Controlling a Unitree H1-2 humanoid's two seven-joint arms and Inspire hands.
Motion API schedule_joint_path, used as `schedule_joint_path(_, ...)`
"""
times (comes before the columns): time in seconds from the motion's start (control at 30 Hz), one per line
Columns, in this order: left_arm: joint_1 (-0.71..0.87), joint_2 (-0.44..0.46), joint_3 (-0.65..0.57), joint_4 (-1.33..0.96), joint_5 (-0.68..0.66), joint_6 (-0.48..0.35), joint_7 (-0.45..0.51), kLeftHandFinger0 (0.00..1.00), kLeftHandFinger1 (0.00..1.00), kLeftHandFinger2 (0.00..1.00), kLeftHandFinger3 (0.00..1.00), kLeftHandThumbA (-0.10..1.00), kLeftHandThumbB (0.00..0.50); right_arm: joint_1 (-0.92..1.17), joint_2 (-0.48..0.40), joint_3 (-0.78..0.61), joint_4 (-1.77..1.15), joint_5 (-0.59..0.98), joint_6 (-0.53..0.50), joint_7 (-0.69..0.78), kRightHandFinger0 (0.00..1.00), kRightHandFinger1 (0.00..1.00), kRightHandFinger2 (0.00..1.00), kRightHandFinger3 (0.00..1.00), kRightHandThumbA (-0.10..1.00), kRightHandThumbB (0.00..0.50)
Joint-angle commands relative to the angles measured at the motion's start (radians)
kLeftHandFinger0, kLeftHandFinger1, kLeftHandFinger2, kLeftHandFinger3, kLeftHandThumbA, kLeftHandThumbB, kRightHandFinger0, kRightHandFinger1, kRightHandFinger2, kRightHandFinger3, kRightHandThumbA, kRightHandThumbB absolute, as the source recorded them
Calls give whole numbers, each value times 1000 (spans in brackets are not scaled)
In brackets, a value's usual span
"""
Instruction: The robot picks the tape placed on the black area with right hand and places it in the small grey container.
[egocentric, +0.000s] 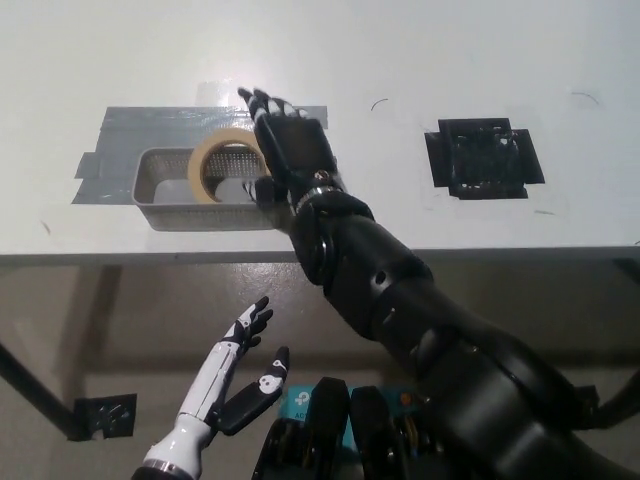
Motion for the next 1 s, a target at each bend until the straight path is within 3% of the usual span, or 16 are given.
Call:
schedule_joint_path(0.0,-22,-4,-4,-32,10,1,-1,985,1000,1000,1000,536,12,-50,-45,34,-60,-7,-44,137,1000,1000,1000,1000,1000,405)
schedule_joint_path(0.07,-29,-1,-5,-25,7,-9,-5,977,1000,1000,1000,530,19,-52,-72,41,-106,1,-51,187,1000,1000,1000,1000,1000,421)
schedule_joint_path(0.17,-29,-1,0,-14,-3,-25,-3,959,1000,1000,1000,508,24,-28,-124,19,-228,40,-66,283,1000,1000,1000,1000,988,404)
schedule_joint_path(0.27,-21,2,0,-9,0,-26,0,955,1000,1000,1000,515,41,32,-212,-34,-463,119,-53,408,1000,1000,1000,1000,1000,432)
schedule_joint_path(0.33,-8,5,3,-17,-3,-22,-2,960,1000,1000,1000,531,39,77,-258,-80,-624,196,-15,497,1000,1000,1000,1000,1000,455)
schedule_joint_path(0.43,-10,11,14,-21,-11,-16,-3,978,1000,1000,1000,532,29,151,-310,-200,-867,400,45,615,1000,1000,1000,1000,1000,426)
schedule_joint_path(0.5,-6,13,23,-13,-22,-18,-3,1000,1000,1000,1000,524,23,251,-350,-270,-1110,542,182,688,1000,1000,1000,1000,1000,448)
schedule_joint_path(0.57,1,14,31,-11,-29,-18,-1,1000,1000,1000,1000,505,0,352,-396,-285,-1294,581,218,694,1000,1000,1000,1000,1000,429)
schedule_joint_path(0.77,-5,4,61,17,-38,-57,31,985,1000,1000,1000,555,0,567,-483,-347,-1596,698,281,697,1000,1000,1000,1000,1000,383)
schedule_joint_path(0.83,-8,3,71,24,-44,-52,34,993,1000,1000,1000,599,0,670,-504,-394,-1668,777,264,675,1000,1000,1000,1000,942,366)
schedule_joint_path(0.87,-7,4,75,23,-48,-50,33,1000,1000,1000,1000,631,8,715,-505,-417,-1690,830,255,668,1000,1000,1000,1000,906,324)
schedule_joint_path(0.97,-8,7,91,33,-65,-57,32,1000,1000,1000,1000,696,27,854,-513,-450,-1750,891,205,640,1000,1000,1000,1000,1000,291)
